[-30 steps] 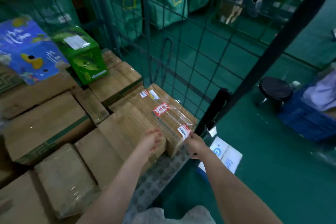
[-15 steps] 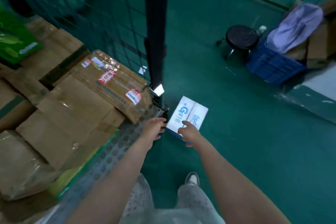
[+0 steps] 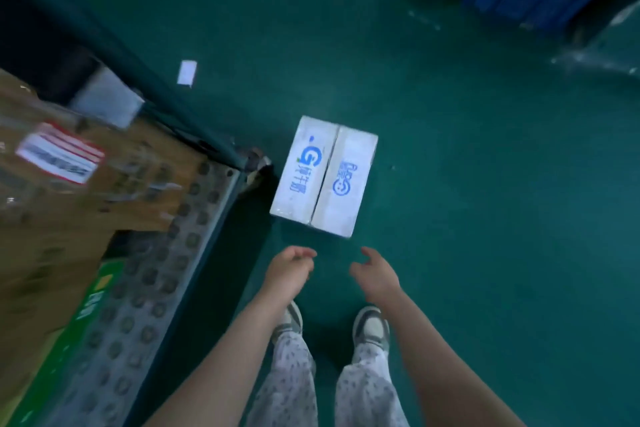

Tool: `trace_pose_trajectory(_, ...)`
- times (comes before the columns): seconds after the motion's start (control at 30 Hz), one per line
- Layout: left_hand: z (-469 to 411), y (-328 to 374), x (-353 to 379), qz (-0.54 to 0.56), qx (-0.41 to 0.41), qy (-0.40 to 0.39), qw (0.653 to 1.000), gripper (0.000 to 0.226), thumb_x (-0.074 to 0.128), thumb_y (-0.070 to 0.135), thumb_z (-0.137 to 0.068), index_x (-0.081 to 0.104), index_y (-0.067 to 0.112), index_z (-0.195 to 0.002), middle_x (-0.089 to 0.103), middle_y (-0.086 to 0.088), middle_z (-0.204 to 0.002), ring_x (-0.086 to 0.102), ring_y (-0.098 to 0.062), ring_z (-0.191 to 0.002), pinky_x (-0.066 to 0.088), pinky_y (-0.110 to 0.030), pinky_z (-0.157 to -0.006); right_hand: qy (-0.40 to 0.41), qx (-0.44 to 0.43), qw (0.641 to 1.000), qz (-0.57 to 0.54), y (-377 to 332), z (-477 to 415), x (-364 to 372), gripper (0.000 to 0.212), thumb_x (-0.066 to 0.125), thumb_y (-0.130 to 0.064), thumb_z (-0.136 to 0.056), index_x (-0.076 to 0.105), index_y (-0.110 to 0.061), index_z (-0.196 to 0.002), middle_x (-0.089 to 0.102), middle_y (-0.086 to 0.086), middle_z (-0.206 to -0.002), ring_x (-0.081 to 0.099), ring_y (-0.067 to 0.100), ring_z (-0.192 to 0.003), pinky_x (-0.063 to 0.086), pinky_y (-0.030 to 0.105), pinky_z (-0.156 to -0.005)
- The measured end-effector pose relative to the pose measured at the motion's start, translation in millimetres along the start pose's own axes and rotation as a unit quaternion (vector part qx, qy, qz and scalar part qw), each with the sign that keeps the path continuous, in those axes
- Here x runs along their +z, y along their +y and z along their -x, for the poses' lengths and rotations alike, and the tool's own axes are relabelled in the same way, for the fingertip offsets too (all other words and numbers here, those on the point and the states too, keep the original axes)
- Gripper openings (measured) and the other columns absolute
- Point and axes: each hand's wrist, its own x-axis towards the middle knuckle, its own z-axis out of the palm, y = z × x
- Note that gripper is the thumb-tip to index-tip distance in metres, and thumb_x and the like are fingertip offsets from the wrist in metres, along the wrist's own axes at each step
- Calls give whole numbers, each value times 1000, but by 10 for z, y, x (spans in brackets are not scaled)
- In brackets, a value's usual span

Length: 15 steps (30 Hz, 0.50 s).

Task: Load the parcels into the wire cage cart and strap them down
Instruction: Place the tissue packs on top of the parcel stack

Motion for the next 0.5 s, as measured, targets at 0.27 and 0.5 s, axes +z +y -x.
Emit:
trace_pose_trajectory(0.27,-1811,-256,36,-134,47,133,981,47,54,17,-89,41,10,-134,50,-11,-130,54,-27,-109,39,-25,-80,18,-3,998,60,429,-1538,202,58,44,-17,-94,27,-9,-148,48,16,-138,54,28,-113,42,26,-81)
trace_pose_trajectory(0.5,-2818,-180,10,-212,56,118,968,71,53,32,-90,20,8,-147,34,-7,-148,39,-26,-131,33,-28,-100,-12,11,999,-32,469,-2266,495,50,50,-26,-93,38,-7,-137,40,8,-136,47,27,-113,41,32,-84)
